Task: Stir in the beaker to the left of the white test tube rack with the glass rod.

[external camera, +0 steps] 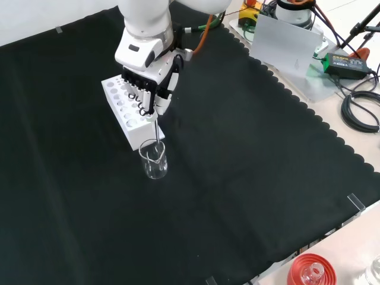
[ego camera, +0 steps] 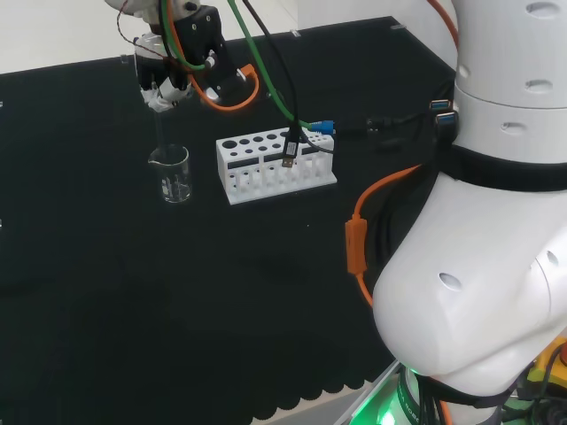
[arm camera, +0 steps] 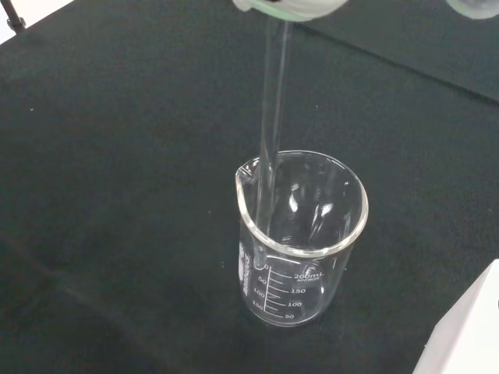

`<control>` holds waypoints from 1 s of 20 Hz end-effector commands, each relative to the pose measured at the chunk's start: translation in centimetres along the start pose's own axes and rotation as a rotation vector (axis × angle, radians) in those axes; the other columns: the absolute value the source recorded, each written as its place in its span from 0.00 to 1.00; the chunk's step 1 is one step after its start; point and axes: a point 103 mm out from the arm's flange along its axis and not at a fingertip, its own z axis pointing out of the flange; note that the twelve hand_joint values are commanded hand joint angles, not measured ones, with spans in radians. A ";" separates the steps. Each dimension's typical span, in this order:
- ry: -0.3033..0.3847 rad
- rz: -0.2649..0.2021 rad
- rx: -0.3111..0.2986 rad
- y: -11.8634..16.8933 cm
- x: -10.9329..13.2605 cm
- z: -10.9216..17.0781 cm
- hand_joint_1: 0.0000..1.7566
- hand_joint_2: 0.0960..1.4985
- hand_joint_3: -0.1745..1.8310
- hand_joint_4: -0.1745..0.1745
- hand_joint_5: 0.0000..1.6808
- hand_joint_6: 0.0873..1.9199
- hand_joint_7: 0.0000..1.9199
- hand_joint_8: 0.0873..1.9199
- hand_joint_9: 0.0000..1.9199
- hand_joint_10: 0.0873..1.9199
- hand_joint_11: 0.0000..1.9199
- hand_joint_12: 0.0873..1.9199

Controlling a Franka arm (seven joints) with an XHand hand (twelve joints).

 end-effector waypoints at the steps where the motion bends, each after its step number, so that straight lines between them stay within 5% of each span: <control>1: 0.020 -0.003 0.008 1.4 -2.6 0.4 0.75 0.67 0.00 0.00 0.76 0.18 0.84 0.00 0.86 0.23 0.81 0.44; 11: 0.021 0.040 0.014 0.5 -5.9 1.3 0.75 0.67 0.00 0.00 0.76 0.18 0.84 0.00 0.86 0.23 0.81 0.44; 20: 0.013 0.038 0.014 -1.6 -5.0 1.3 0.75 0.67 0.00 0.00 0.76 0.18 0.84 0.00 0.85 0.24 0.81 0.44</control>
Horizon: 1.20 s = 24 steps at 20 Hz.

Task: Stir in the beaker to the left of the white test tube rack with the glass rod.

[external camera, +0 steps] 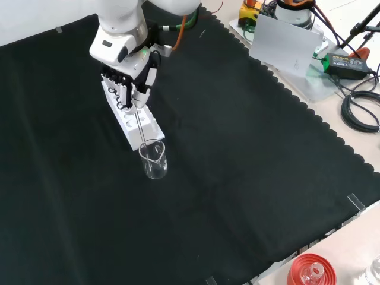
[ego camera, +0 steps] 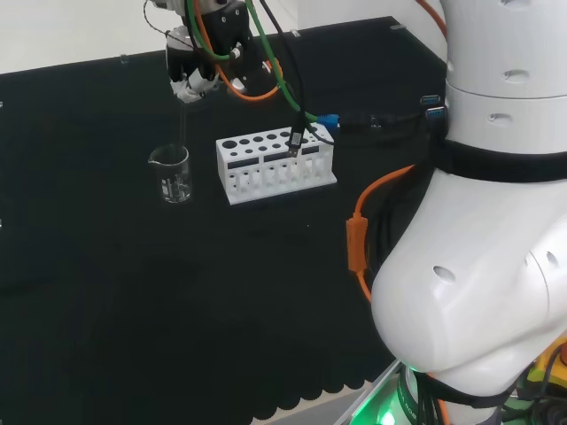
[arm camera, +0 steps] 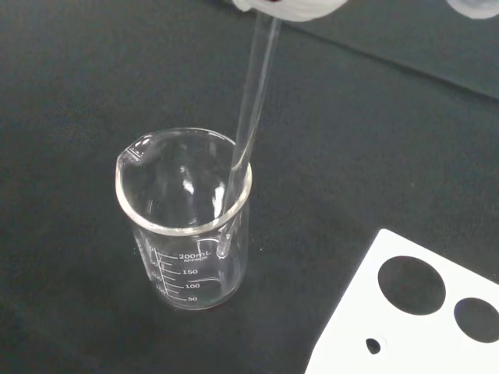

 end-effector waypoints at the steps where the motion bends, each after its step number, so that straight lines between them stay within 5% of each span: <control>1: -0.014 -0.003 -0.003 -1.6 1.1 -0.2 0.75 0.67 0.00 0.00 0.76 0.18 0.84 0.00 0.85 0.24 0.81 0.44; 9: -0.024 -0.036 -0.006 -2.6 5.5 -1.0 0.75 0.67 0.00 0.00 0.76 0.17 0.84 0.00 0.85 0.24 0.81 0.44; 24: -0.022 -0.053 -0.019 -1.5 6.8 -1.0 0.75 0.67 0.00 0.00 0.76 0.18 0.84 0.00 0.85 0.24 0.81 0.44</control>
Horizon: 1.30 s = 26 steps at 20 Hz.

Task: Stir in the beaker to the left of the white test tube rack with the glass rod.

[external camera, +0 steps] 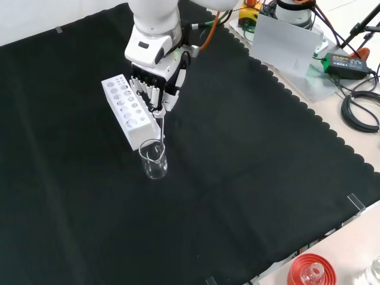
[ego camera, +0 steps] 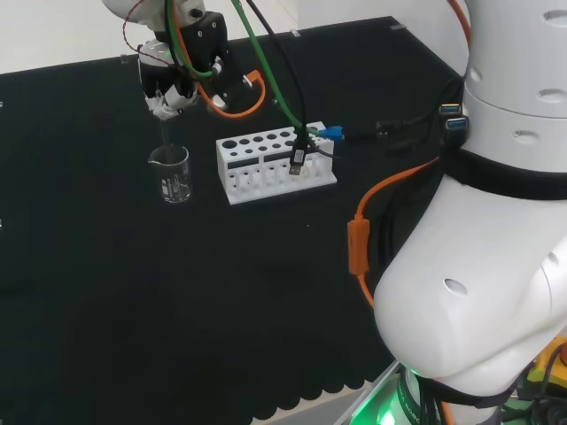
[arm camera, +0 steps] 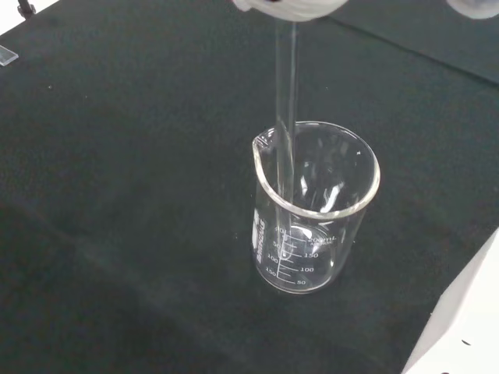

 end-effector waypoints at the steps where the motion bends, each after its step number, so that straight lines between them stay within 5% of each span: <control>1: 0.011 -0.003 -0.013 0.7 0.0 -0.2 0.75 0.67 0.00 0.00 0.76 0.18 0.84 0.00 0.85 0.24 0.81 0.44; 19: 0.005 -0.028 -0.049 3.8 0.6 -0.5 0.75 0.67 0.00 0.00 0.76 0.18 0.84 0.00 0.85 0.24 0.81 0.44; 26: 0.004 0.011 -0.051 4.1 -2.7 -0.9 0.75 0.67 0.00 0.00 0.76 0.18 0.84 0.00 0.85 0.24 0.81 0.44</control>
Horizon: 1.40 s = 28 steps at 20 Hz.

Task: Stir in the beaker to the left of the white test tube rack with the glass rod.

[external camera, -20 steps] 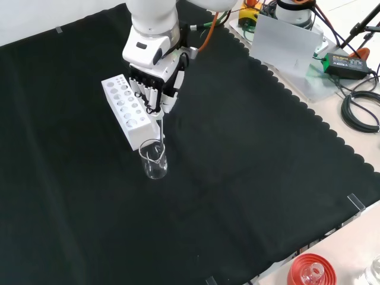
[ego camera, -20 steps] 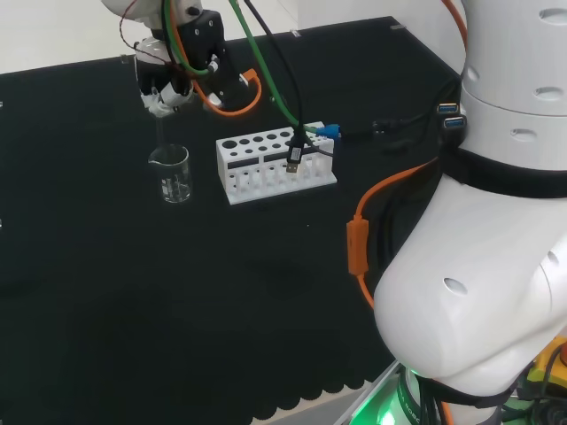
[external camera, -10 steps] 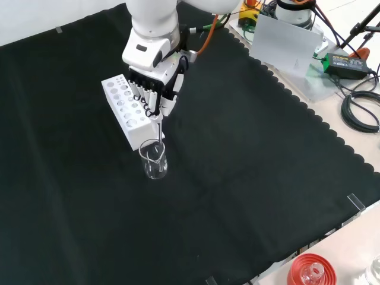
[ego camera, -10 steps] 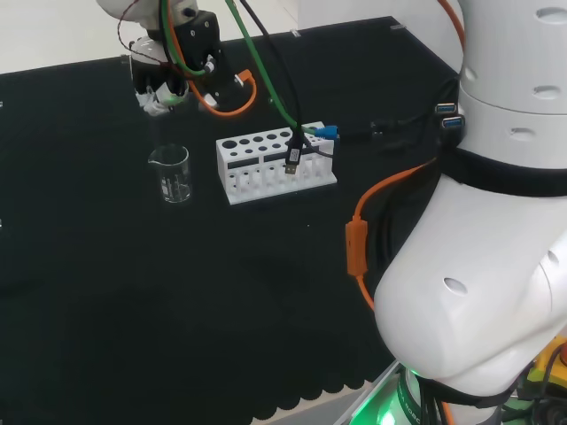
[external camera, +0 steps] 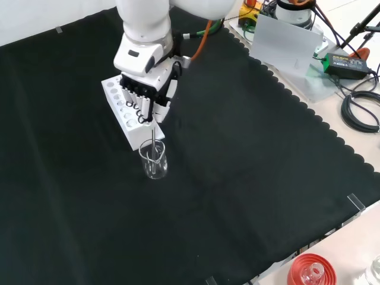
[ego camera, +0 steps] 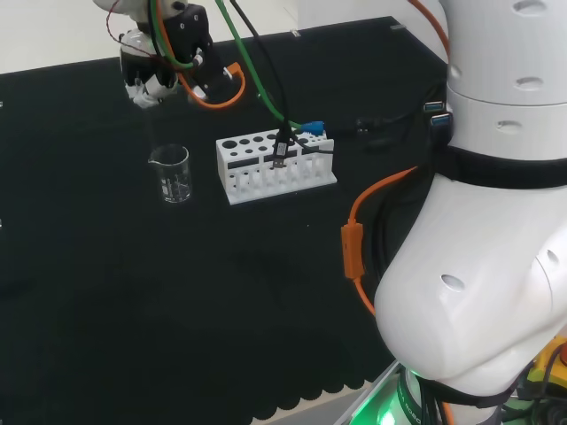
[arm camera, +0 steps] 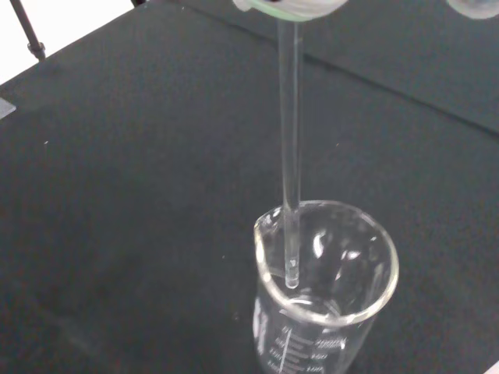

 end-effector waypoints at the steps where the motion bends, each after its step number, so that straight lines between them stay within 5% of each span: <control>1: -0.002 0.035 0.008 -0.3 -2.7 0.2 0.75 0.67 0.00 0.00 0.76 0.18 0.84 0.00 0.85 0.24 0.81 0.44; 11: -0.003 0.053 0.021 -1.8 -3.6 0.6 0.75 0.67 0.00 0.00 0.76 0.18 0.84 0.00 0.85 0.24 0.81 0.44; 28: 0.006 0.045 0.040 -5.4 -0.4 0.8 0.75 0.67 0.00 0.00 0.76 0.18 0.84 0.00 0.85 0.24 0.81 0.44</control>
